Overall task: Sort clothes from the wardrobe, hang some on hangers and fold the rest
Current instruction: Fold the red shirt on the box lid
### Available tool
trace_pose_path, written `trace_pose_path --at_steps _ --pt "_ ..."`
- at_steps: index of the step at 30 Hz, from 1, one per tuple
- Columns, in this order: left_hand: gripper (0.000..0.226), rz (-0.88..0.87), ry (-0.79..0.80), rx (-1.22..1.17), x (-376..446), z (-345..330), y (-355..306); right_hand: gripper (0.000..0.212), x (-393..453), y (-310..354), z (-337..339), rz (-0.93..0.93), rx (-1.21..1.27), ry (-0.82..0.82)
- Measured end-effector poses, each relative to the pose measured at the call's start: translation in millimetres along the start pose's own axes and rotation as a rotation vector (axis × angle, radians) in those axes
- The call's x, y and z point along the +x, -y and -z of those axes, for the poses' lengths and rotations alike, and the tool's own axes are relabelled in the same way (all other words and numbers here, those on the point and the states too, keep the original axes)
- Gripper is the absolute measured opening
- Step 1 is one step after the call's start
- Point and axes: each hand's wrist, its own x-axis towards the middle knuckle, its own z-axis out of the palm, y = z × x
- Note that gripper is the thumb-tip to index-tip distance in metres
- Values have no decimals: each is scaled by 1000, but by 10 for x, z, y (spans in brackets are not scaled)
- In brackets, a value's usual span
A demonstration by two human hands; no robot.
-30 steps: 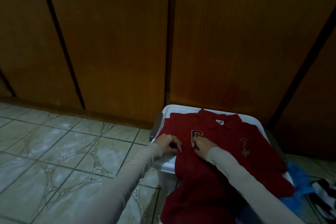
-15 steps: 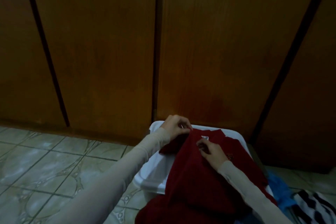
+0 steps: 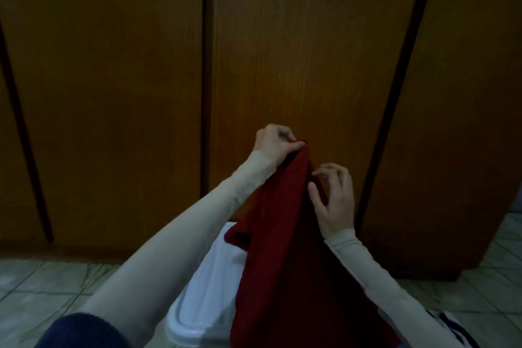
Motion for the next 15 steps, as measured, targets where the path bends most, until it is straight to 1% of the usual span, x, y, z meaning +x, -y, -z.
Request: trace_pose_path --at_steps 2,4,5,7,9,10,11,13,14,15 --pt "33 5 -62 30 106 69 -147 32 154 115 13 50 -40 -5" --pt "40 25 -130 62 207 156 -279 38 266 245 12 75 -91 -4" --pt "42 36 -160 72 254 208 -347 44 308 316 4 68 -110 4" --pt "41 51 -211 91 320 318 -479 62 359 444 -29 3 -149 39" --pt "40 43 -257 112 369 430 -594 84 399 571 -76 -105 -235 139" --pt "40 39 -276 121 381 478 -645 90 423 616 -110 -156 -295 217" --pt "39 36 -294 131 391 526 -682 90 451 649 -142 -187 -359 288" --pt "39 45 -324 159 388 621 -724 77 490 655 -186 -176 -417 335" --pt "39 58 -339 178 380 681 -727 68 509 625 -181 -162 -366 329" --pt "39 80 -359 190 374 749 -719 59 530 589 -163 -167 -260 319"
